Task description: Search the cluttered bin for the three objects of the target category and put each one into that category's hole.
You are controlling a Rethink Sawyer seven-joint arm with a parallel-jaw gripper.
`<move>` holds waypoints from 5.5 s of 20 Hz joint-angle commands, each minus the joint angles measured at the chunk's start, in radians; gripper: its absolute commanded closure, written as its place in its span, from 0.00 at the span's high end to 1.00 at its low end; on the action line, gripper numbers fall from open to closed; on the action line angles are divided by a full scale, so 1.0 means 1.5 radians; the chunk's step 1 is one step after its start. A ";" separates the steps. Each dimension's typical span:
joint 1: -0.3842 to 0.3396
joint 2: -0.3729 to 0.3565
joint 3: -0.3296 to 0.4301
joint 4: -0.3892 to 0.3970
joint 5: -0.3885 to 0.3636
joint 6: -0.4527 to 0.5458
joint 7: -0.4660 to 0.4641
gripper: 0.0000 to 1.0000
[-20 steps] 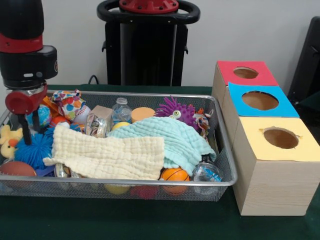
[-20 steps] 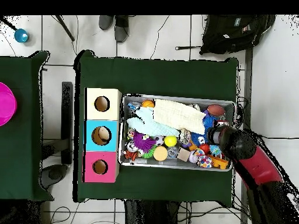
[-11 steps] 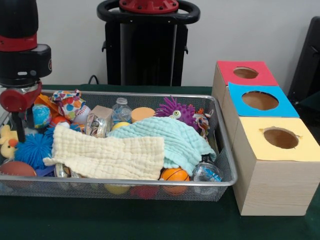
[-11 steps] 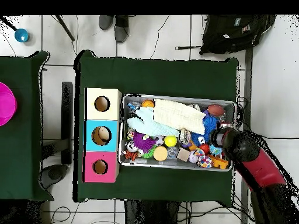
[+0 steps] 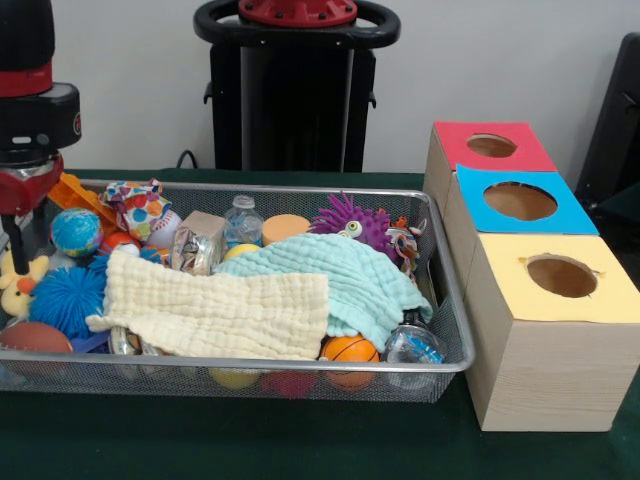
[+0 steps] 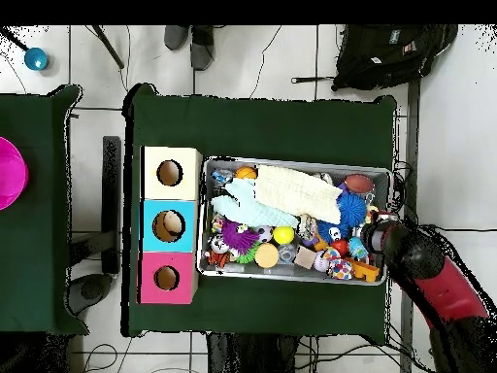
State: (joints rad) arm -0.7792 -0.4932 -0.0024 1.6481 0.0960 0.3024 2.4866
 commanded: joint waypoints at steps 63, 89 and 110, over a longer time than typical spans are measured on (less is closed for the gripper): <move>-0.057 0.146 0.081 -0.155 -0.106 -0.011 -0.043 1.00; -0.002 0.075 0.020 -0.131 -0.105 0.103 -0.020 0.00; 0.013 0.029 0.006 -0.139 -0.119 0.159 -0.054 0.00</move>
State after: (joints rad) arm -0.7595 -0.4410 -0.0178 1.4618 -0.0314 0.4150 2.4866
